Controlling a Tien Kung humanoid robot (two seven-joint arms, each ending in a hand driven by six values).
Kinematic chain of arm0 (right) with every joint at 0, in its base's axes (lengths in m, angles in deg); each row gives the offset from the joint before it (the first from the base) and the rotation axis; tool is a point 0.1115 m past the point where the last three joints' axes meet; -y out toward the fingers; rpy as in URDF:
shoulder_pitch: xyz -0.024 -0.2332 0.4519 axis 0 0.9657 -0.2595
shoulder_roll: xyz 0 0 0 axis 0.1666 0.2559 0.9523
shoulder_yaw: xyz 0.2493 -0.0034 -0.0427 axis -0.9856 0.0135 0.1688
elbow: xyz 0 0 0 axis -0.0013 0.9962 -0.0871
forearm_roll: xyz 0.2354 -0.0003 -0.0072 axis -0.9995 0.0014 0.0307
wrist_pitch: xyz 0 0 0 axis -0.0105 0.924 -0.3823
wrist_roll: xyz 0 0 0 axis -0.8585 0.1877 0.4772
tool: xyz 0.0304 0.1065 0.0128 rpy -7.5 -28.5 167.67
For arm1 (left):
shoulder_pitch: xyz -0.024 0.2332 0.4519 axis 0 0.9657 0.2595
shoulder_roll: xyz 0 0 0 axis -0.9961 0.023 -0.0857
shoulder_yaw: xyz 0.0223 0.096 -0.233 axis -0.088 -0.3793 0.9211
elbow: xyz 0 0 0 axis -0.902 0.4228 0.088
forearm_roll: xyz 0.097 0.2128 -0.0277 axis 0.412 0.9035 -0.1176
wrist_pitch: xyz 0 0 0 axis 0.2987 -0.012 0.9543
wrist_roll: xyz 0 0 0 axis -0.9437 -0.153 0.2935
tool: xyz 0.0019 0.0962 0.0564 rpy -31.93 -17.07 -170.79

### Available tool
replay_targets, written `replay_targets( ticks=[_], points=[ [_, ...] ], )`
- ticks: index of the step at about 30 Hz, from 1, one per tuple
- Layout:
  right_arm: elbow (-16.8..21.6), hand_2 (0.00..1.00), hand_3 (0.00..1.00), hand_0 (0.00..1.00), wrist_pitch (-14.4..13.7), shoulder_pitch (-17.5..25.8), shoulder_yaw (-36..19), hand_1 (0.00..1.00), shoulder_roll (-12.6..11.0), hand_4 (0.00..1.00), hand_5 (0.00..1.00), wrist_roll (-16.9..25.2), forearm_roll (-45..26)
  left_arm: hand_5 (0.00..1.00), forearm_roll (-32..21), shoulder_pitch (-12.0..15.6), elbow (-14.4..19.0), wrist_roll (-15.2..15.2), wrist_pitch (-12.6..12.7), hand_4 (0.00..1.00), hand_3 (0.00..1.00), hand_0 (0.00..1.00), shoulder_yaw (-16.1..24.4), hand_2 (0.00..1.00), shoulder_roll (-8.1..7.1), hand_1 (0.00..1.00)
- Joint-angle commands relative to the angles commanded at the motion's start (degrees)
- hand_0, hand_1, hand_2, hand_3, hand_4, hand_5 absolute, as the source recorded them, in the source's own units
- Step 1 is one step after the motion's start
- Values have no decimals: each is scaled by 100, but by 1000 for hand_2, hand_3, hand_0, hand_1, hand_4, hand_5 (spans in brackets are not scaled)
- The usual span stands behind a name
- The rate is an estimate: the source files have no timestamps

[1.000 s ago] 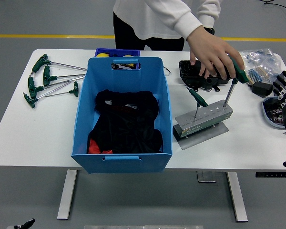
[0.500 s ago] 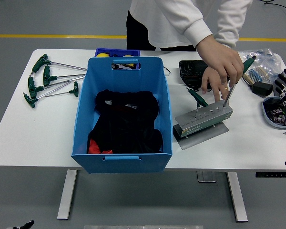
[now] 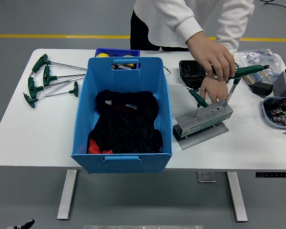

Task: Lift tool from toolbox,place it in box,lift tool from toolbox,place it in box

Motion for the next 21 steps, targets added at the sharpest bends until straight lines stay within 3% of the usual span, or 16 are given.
replay_targets(
  ticks=[2, 3, 8, 9, 10, 14, 15, 20, 21],
  points=[
    [83, 940, 956, 998, -7, -41, 52, 923, -132, 998, 979, 16, 415, 517, -3, -3, 0, 0, 0, 632, 634, 713, 1, 743, 2, 714],
    [125, 962, 974, 998, -2, -64, 94, 944, -209, 998, 869, 21, 603, 518, -7, -4, 0, 0, 1, 633, 633, 712, 0, 743, 3, 713],
    [394, 962, 974, 998, -3, -301, 525, 944, -790, 998, 869, 113, 1822, 518, -6, -23, 0, 4, -2, 633, 633, 712, -6, 743, 4, 713],
    [418, 974, 991, 998, -5, -345, 606, 964, -882, 998, 781, 146, 2004, 517, -8, -25, 0, 3, -3, 632, 634, 712, -9, 743, 4, 714],
    [436, 974, 991, 998, 2, -441, 750, 964, -1032, 998, 781, 219, 2264, 517, -10, -30, 0, 4, -3, 632, 634, 712, -8, 743, 4, 714],
    [372, 974, 991, 998, 53, -822, 1294, 964, -1491, 998, 781, 429, 3108, 517, -9, -42, 0, 7, -7, 632, 634, 712, -12, 743, 2, 714],
    [340, 973, 990, 998, 63, -938, 1450, 974, -1595, 998, 631, 478, 3252, 515, -8, -43, 0, 7, -8, 632, 634, 712, -10, 743, 2, 714],
    [140, 973, 990, 998, 77, -1440, 2155, 974, -1929, 998, 631, 684, 3543, 515, -23, -46, 0, 8, -6, 632, 634, 712, -15, 743, 4, 714],
    [55, 965, 976, 998, 73, -1564, 2320, 973, -2004, 998, 552, 725, 3589, 517, -26, -48, 0, 9, -6, 634, 633, 713, -19, 743, 5, 715]
  ],
)
